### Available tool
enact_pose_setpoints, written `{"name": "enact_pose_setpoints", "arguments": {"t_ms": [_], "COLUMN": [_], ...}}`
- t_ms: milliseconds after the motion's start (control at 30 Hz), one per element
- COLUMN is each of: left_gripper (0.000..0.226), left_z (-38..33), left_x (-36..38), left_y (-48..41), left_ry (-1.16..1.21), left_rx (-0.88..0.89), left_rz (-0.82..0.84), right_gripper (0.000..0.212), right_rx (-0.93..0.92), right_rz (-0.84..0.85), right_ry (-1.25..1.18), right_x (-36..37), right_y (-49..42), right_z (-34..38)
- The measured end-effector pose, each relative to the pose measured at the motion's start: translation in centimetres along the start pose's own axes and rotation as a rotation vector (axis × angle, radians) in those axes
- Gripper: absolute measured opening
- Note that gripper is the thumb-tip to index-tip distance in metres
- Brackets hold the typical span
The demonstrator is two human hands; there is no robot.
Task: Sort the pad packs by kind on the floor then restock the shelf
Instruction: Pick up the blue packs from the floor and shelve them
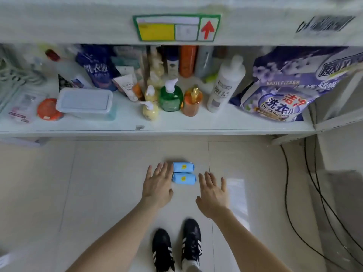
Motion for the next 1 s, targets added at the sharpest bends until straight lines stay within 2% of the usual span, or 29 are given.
{"name": "enact_pose_setpoints", "arguments": {"t_ms": [300,567,733,900,1000], "left_gripper": [0.076,0.074,0.074,0.069,0.06], "left_z": [0.4,0.5,0.6,0.5,0.0], "left_x": [13.3,19.2,21.4,22.7,22.8], "left_y": [-10.9,-19.2,-22.3,-24.2,-24.8], "left_ry": [-0.041,-0.053,-0.07,-0.081,-0.077], "left_rx": [0.042,0.093,0.123,0.157,0.16], "left_rz": [0.023,-0.075,-0.068,-0.079,-0.08], "right_gripper": [0.076,0.082,0.077,0.053,0.051], "right_rx": [-0.028,-0.041,-0.063,-0.057,-0.054], "right_rz": [0.071,-0.045,-0.083,-0.099,-0.093], "right_ry": [0.003,-0.007,-0.035,-0.115,-0.172], "right_x": [13.8,21.0,23.9,25.8,26.5], "right_y": [-10.2,-17.4,-20.0,-21.0,-20.6], "right_z": [-1.4,-1.9,-1.9,-2.1,-2.5]}}
Point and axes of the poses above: each hand's wrist, its own y-axis away from the middle knuckle, its own x-axis out of the palm, z = x × y, the point moved 3 cm from there along -y, towards the middle knuckle, and after that the axes turned 1 degree about -z, right-handed, at the moved point
